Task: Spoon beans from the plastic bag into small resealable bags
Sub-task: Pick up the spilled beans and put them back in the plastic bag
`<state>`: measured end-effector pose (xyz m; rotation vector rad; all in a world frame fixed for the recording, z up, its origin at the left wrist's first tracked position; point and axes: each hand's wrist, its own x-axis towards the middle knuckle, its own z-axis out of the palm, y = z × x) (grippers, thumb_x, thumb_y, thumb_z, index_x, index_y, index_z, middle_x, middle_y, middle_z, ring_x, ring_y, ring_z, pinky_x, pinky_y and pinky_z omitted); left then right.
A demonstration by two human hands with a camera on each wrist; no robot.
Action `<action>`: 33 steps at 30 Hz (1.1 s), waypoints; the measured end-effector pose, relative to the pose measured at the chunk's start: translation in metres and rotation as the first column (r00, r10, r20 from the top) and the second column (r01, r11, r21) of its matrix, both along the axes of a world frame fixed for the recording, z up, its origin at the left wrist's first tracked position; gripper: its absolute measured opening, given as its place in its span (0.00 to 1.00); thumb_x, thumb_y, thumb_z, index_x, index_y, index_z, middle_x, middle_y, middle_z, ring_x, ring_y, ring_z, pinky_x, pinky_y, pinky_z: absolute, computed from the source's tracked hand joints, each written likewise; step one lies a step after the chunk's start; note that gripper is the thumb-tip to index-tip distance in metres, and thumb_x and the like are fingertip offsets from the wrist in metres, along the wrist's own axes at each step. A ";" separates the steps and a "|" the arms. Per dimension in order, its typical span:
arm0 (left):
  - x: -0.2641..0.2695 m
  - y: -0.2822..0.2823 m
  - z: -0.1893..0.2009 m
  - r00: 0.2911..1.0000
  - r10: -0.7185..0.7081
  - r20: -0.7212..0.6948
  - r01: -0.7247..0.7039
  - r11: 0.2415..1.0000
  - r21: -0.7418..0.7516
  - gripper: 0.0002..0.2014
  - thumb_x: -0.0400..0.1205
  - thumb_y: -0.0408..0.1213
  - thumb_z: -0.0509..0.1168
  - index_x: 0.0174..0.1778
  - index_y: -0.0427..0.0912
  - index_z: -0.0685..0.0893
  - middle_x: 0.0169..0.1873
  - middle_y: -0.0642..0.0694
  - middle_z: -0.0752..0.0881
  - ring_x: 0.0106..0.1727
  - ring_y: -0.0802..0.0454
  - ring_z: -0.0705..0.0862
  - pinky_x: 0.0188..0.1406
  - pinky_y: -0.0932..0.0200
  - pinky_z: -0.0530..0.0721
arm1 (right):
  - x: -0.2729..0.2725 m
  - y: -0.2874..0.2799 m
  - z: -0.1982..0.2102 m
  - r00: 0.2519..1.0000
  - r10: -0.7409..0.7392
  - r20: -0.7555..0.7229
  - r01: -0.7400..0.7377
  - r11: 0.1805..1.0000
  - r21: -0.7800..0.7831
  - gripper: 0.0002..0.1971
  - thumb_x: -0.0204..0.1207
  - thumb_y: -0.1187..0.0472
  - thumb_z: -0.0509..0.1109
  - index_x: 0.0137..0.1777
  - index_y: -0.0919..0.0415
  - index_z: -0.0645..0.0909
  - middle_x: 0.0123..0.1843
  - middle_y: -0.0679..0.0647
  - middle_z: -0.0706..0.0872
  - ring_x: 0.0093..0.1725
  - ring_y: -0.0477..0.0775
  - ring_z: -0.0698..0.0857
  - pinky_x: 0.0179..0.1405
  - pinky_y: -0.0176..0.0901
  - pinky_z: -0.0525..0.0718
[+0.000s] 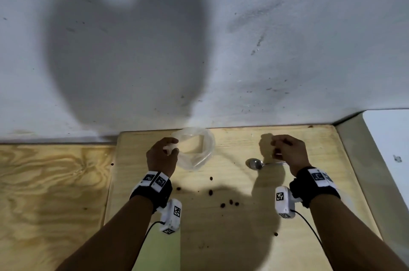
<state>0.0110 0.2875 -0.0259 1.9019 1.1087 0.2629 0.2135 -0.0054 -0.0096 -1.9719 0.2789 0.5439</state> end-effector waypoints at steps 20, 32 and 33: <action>-0.022 -0.019 0.005 0.987 -0.159 0.018 0.159 0.987 0.019 0.18 0.76 0.27 0.66 0.56 0.52 0.90 0.52 0.38 0.89 0.51 0.38 0.86 0.59 0.51 0.84 | -0.174 -0.123 -0.040 0.964 0.262 -0.044 -0.263 0.920 -0.292 0.04 0.69 0.57 0.76 0.38 0.56 0.85 0.36 0.49 0.87 0.42 0.50 0.83 0.43 0.41 0.79; -0.046 -0.035 0.006 0.979 -0.205 0.013 0.205 0.979 0.016 0.18 0.77 0.29 0.67 0.56 0.54 0.89 0.47 0.34 0.89 0.38 0.39 0.86 0.44 0.54 0.85 | -0.208 -0.124 -0.046 0.961 0.247 0.123 -0.198 0.927 -0.320 0.04 0.74 0.67 0.77 0.40 0.67 0.86 0.36 0.50 0.86 0.41 0.43 0.85 0.38 0.17 0.75; -0.049 -0.037 0.006 0.978 -0.208 0.018 0.207 0.978 0.024 0.18 0.76 0.29 0.67 0.56 0.54 0.89 0.46 0.34 0.89 0.37 0.39 0.86 0.44 0.53 0.86 | -0.209 -0.125 -0.046 0.959 0.258 0.119 -0.210 0.926 -0.313 0.08 0.76 0.65 0.75 0.38 0.68 0.83 0.32 0.50 0.85 0.37 0.41 0.84 0.35 0.21 0.75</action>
